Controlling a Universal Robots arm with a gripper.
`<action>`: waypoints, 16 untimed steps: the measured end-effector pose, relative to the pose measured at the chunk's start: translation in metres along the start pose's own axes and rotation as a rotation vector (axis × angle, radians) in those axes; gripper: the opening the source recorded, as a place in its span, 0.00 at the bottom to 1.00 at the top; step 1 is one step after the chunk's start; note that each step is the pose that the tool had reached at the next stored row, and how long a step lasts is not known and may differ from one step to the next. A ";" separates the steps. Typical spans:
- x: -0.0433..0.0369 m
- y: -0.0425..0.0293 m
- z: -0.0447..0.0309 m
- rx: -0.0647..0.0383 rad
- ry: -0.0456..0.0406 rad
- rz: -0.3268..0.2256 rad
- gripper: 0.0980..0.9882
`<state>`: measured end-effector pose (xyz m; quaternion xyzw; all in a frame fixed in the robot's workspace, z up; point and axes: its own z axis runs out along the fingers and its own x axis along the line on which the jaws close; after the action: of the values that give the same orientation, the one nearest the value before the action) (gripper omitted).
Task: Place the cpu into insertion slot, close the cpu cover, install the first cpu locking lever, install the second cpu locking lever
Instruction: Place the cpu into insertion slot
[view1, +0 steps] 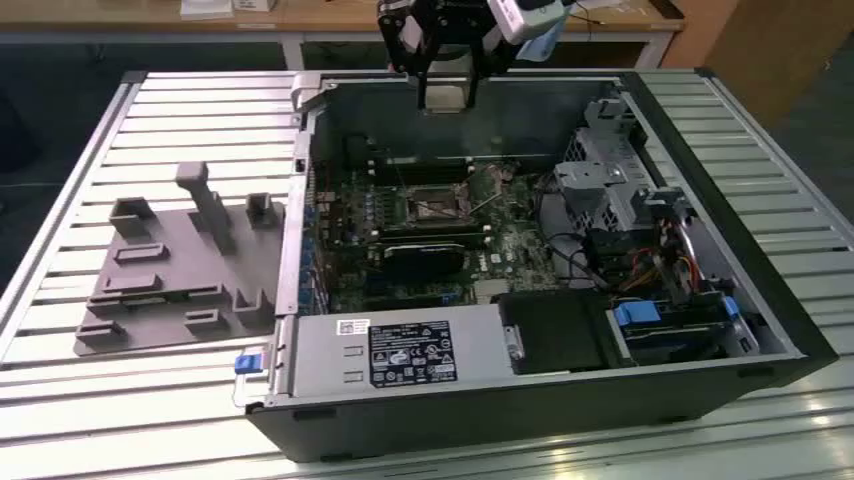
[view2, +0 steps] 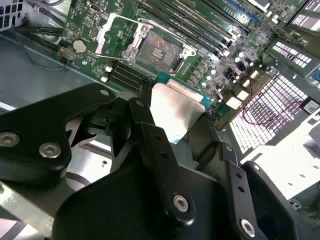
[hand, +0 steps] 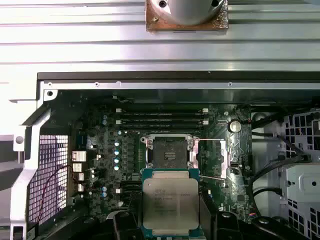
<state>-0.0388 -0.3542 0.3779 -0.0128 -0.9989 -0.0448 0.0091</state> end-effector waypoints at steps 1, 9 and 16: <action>0.0000 0.0000 0.0000 0.000 0.0000 0.000 0.49; 0.0000 -0.0001 0.0012 0.000 -0.0001 0.000 0.49; -0.0001 -0.0006 0.0068 0.002 -0.0012 0.014 0.49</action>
<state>-0.0387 -0.3542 0.3712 -0.0199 -0.9988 -0.0440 0.0088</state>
